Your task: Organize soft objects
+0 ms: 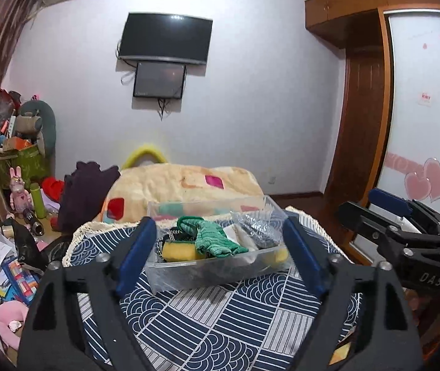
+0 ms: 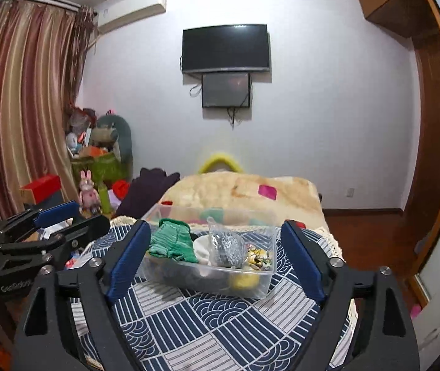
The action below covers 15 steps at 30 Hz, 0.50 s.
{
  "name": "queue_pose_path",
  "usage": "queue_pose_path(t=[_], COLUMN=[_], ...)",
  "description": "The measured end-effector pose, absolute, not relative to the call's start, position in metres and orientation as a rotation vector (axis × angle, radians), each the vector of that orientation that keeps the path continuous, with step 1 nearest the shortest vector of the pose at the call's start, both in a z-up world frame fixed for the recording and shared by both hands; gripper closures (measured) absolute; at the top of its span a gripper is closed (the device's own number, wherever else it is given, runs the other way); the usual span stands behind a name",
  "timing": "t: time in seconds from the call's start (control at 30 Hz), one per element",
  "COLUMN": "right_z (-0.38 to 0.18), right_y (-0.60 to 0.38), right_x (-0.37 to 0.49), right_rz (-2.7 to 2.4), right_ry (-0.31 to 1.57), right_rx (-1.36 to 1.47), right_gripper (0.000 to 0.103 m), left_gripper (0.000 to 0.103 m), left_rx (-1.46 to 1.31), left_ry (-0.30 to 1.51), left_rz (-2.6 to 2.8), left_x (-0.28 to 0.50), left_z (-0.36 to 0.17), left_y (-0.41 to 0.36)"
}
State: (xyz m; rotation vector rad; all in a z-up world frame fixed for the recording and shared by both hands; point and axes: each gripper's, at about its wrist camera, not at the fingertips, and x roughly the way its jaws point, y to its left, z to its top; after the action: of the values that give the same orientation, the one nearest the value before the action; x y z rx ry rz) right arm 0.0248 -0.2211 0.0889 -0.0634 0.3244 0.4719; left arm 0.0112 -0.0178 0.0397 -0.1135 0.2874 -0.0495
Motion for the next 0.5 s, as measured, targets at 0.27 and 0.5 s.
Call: queue_pose_path(t=[0.27, 0.5], right_z=[0.084, 0.077], right_y=[-0.231, -0.234], right_x=[0.021, 0.018], right_rz=[0.466, 0.476], right_ry=[0.276, 0.246], right_rx=[-0.04, -0.049], right_gripper=[0.001, 0.0], left_gripper=[0.004, 0.001], left_rx=[-0.075, -0.065], left_ry=[0.252, 0.237], left_rz=[-0.031, -0.03], left_x=[-0.001, -0.006], left_z=[0.033, 0.027], left_y=[-0.028, -0.031])
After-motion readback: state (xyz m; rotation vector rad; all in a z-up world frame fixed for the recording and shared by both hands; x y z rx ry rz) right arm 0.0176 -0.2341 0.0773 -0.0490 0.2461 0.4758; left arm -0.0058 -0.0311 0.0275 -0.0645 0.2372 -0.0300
